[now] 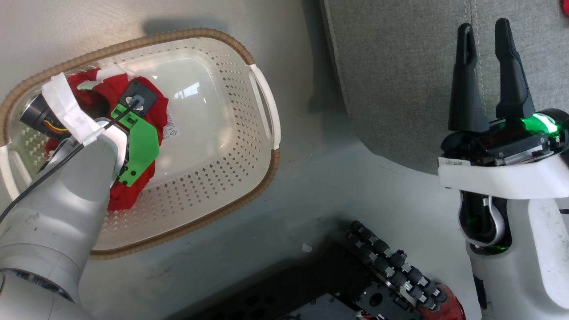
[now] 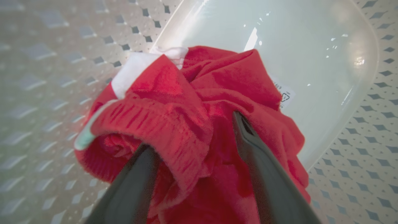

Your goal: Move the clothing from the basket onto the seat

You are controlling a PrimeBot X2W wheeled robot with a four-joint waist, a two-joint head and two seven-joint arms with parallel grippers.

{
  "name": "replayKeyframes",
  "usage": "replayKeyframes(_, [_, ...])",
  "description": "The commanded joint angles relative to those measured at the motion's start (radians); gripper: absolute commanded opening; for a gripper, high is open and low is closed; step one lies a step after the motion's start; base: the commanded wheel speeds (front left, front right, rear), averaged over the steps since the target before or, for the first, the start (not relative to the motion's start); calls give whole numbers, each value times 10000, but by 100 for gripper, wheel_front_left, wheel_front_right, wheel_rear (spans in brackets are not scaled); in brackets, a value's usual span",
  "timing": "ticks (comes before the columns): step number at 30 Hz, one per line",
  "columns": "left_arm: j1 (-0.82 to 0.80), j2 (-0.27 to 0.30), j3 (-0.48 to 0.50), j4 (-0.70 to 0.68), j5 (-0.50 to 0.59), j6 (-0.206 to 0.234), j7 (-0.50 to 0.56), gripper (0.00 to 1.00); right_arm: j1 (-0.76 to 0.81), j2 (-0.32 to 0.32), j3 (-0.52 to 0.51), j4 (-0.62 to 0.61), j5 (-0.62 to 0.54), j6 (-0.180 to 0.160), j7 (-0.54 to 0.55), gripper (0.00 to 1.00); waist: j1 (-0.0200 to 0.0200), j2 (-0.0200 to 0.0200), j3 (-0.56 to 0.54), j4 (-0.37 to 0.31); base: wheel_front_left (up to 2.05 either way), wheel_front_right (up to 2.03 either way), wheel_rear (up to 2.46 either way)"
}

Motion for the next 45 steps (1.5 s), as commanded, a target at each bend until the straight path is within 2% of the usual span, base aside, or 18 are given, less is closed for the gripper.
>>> replayKeyframes(1, [-183, 69, -14, 16, -79, 30, -169, 34, -34, 0, -124, -28, 253, -1, -33, 100, -1, 0, 244, -237, 0, 0, 0])
replayKeyframes(2, [-170, 80, -51, 28, -86, 24, -226, 0, -6, 4, -179, -36, 309, -1, -33, 100, -1, 0, 256, -230, 0, 0, 0])
replayKeyframes(10, [50, 59, -16, 38, -332, -10, -747, 0, -117, -1, -161, -39, 106, -1, -33, 100, -1, 0, 93, -212, 0, 0, 0])
replayKeyframes(19, [699, -725, 13, -1, -651, 205, -1885, 0, 16, -8, -219, 110, -522, -1, -33, 100, -1, 0, -1244, 610, 0, 0, 0])
replayKeyframes(27, [1894, -1464, 613, -49, -1572, 246, -2940, 0, 611, -14, -262, 481, -943, -1, -33, 100, -1, 0, -3460, 1313, 0, 0, 0])
replayKeyframes(34, [3371, -1847, 867, -646, -2199, 172, -3346, 0, 1515, -17, -83, 894, -1399, -1, -33, 100, -1, 0, -5776, 1651, 0, 0, 0])
replayKeyframes(40, [4715, -1906, 1057, -2100, -2695, 342, -3402, 0, 2524, -19, 91, 1201, -1728, -1, -33, 100, -1, 0, -7677, 1772, 0, 0, 0])
replayKeyframes(45, [5744, -1893, 1192, -3618, -2944, 686, -3399, 0, 3466, -19, 142, 1400, -1950, -1, -33, 100, -1, 0, -8998, 1868, 0, 0, 0])
